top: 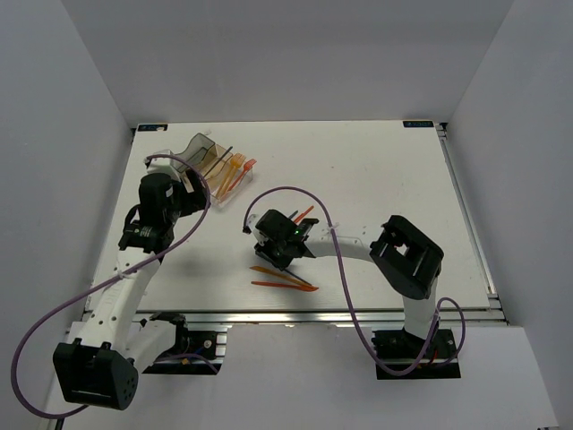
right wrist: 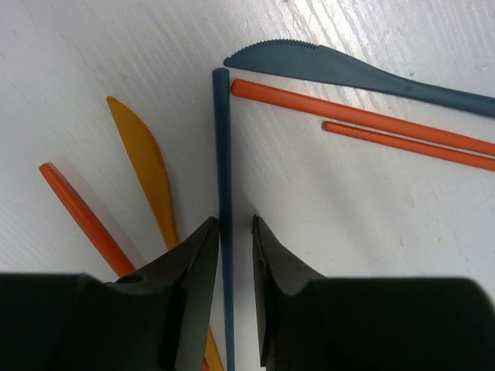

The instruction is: Sort the eating utensils into containers

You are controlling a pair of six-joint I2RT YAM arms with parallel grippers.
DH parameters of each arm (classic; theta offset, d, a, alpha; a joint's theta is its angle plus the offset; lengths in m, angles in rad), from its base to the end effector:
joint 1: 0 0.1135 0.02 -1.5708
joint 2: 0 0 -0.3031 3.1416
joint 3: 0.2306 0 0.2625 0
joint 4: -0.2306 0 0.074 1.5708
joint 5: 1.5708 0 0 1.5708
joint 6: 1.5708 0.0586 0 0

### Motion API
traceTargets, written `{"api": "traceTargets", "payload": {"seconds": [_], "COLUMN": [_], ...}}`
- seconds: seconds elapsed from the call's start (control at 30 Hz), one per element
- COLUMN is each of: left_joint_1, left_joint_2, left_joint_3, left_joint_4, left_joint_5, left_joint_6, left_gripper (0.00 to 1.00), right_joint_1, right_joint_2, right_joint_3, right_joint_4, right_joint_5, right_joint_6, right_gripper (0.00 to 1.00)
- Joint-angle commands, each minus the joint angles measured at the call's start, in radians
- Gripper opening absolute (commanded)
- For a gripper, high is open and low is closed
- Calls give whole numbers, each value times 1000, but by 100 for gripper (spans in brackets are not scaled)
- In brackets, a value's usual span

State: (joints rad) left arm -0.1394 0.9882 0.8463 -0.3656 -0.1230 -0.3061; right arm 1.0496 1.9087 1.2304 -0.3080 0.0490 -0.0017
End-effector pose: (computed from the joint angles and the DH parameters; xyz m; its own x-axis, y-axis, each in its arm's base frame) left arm 0.2290 -0.0249 0.3256 -0.4685 -0.2363 -0.8513 -0.1148 0.9717 -0.2065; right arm 0.2167 0.3717 0.1753 -0.4138 -0.7241 -0.5517 -0.8534 0.5195 -0.0418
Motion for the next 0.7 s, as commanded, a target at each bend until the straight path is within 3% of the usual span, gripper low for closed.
{"api": "traceTargets", "payload": {"seconds": [0.0, 0.2, 0.37, 0.6, 0.67], "left_joint_1": [1, 3, 1, 3, 1], "left_joint_2": [-13, -19, -23, -82, -108], "left_joint_3": [7, -4, -3, -39, -99], "left_joint_4": [24, 31, 43, 152, 282], "left_joint_5": [23, 54, 111, 316, 462], "left_joint_6": [10, 5, -8, -109, -215], "left_gripper": [98, 98, 98, 98, 98], "right_joint_1": [4, 3, 3, -14, -42], "right_joint_2": [30, 41, -40, -238, -310], "right_joint_3": [17, -11, -3, 43, 46], "right_joint_4": [-31, -39, -48, -74, -60], "right_joint_5": [41, 84, 141, 178, 129], "right_joint_6": [-32, -41, -49, -44, 2], "right_gripper": [29, 12, 0, 0, 0]}}
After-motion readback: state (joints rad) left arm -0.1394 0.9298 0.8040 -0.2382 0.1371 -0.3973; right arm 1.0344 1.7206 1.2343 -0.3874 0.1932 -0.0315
